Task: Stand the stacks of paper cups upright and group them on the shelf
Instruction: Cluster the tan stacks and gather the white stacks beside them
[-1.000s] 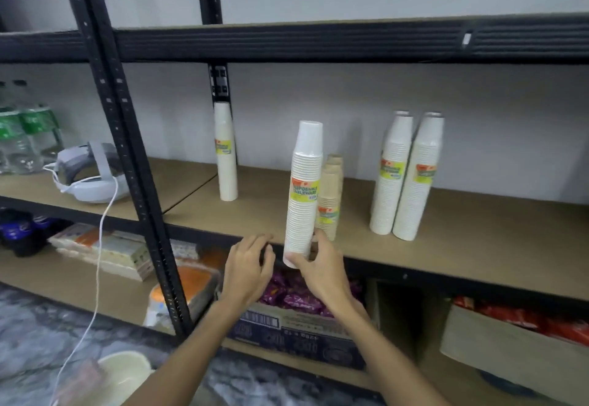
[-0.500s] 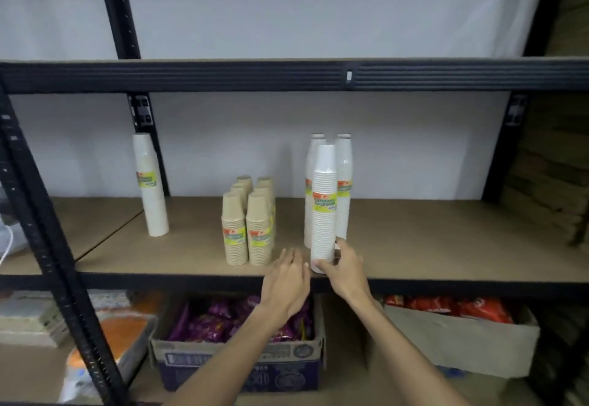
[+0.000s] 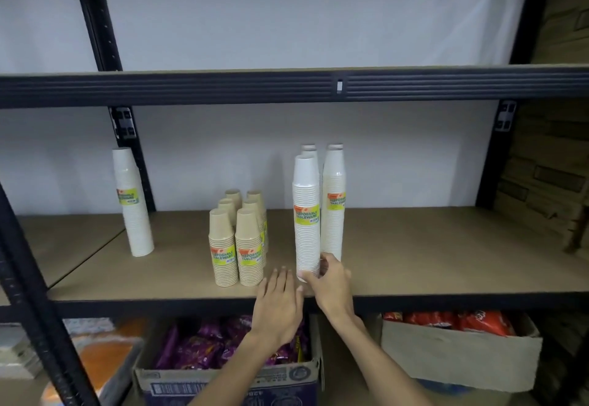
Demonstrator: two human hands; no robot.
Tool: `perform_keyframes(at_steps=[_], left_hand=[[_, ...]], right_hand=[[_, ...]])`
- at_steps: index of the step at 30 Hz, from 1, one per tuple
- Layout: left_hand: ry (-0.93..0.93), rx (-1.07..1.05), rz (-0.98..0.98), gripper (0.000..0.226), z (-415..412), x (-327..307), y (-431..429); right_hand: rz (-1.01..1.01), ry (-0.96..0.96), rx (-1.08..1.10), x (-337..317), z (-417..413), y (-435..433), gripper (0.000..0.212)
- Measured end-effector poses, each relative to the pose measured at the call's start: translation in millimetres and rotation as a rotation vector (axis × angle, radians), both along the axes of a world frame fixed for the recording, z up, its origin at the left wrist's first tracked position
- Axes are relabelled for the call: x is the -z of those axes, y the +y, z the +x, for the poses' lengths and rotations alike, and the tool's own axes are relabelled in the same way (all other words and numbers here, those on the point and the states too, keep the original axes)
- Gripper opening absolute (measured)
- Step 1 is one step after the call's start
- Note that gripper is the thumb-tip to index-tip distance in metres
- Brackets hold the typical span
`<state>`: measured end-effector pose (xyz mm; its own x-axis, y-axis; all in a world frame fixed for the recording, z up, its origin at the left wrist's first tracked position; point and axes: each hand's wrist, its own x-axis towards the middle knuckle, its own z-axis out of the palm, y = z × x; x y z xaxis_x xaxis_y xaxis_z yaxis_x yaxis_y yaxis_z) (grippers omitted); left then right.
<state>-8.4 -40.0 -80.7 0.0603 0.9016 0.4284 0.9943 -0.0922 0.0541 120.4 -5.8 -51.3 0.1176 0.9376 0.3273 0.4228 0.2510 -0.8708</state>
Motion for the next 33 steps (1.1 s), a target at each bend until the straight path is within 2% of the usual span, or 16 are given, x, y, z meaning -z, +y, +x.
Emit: perform_keyframes(at_steps=[4,7,9,11,15,18,25,29,31,33], left_hand=[[-0.006,-0.001,-0.007,0.056,0.1,4.4,2.0],[-0.014,0.030,-0.022,0.065,0.6,1.3,-0.4],[-0.058,0.081,-0.014,0.068,-2.9,-1.2,-4.2],[-0.114,0.144,0.034,0.060,-10.8,-1.8,-10.9],[-0.242,0.266,0.218,0.033,-37.8,-3.8,-38.2],[-0.201,0.267,0.320,0.023,-71.9,-1.2,-59.1],[-0.162,-0.027,0.374,0.020,-176.8,-14.9,-69.6],[-0.241,-0.287,0.203,0.025,-239.5,-27.4,-53.3],[-0.307,-0.420,0.081,0.035,-268.5,-28.1,-42.0],[-0.295,-0.503,-0.035,0.050,-290.7,-22.6,-33.7]], right_hand=[[0.011,0.009,0.010,3.0,-2.0,1.3,0.056],[0.033,0.078,0.019,3.3,-1.9,-5.9,0.060],[0.094,0.119,0.059,6.2,-1.5,-16.8,0.052],[0.164,0.134,0.071,9.6,-4.4,-33.9,0.037],[0.257,0.070,-0.052,11.8,-24.4,-66.3,0.015],[0.286,0.027,-0.143,10.4,-49.4,-80.4,0.008],[0.318,-0.029,-0.398,5.6,-141.1,-90.2,0.007],[0.244,-0.061,-0.556,-6.0,-200.4,-74.2,0.009],[0.205,-0.084,-0.568,-13.2,-228.4,-60.9,0.014],[0.132,-0.099,-0.568,-20.9,-257.7,-45.1,0.024]])
